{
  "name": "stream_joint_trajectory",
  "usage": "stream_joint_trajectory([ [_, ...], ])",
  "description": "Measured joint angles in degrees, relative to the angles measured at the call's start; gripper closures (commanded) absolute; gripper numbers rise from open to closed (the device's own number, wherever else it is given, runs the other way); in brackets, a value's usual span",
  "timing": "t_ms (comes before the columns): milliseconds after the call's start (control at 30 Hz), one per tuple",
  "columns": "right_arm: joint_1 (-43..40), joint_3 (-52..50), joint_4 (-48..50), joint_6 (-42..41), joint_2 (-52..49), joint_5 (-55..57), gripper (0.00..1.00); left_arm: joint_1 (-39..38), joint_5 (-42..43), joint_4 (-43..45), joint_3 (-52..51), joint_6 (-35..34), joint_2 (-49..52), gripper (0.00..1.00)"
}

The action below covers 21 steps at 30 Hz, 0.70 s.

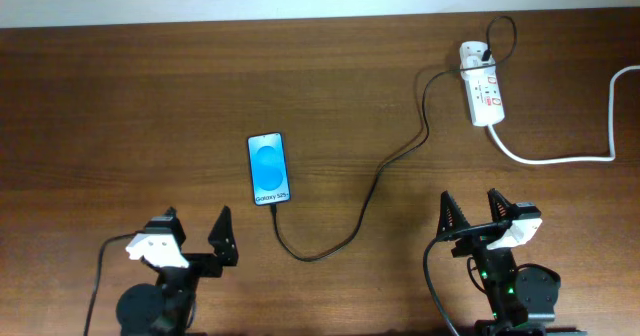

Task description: Plug charger to phone and switch on socket

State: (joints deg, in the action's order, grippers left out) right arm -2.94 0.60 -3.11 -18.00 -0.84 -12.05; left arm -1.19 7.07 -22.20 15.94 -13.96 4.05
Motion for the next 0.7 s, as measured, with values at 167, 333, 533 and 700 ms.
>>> stream_joint_trajectory([
  [167,0.0,0.0,0.0,0.0,0.0,0.0,0.02,0.0,0.0,7.1,-7.0,0.0,-3.1,0.01],
  [333,0.0,0.0,0.0,0.0,0.0,0.0,0.02,0.0,-0.6,8.4,-10.7,0.0,-3.1,0.01],
  [533,0.0,0.0,0.0,0.0,0.0,0.0,0.02,-0.9,-5.4,9.7,-11.4,0.0,-3.1,0.01],
  [700,0.0,0.0,0.0,0.0,0.0,0.0,0.02,-1.1,-9.8,14.5,-12.5,-0.1,-3.2,0.01],
])
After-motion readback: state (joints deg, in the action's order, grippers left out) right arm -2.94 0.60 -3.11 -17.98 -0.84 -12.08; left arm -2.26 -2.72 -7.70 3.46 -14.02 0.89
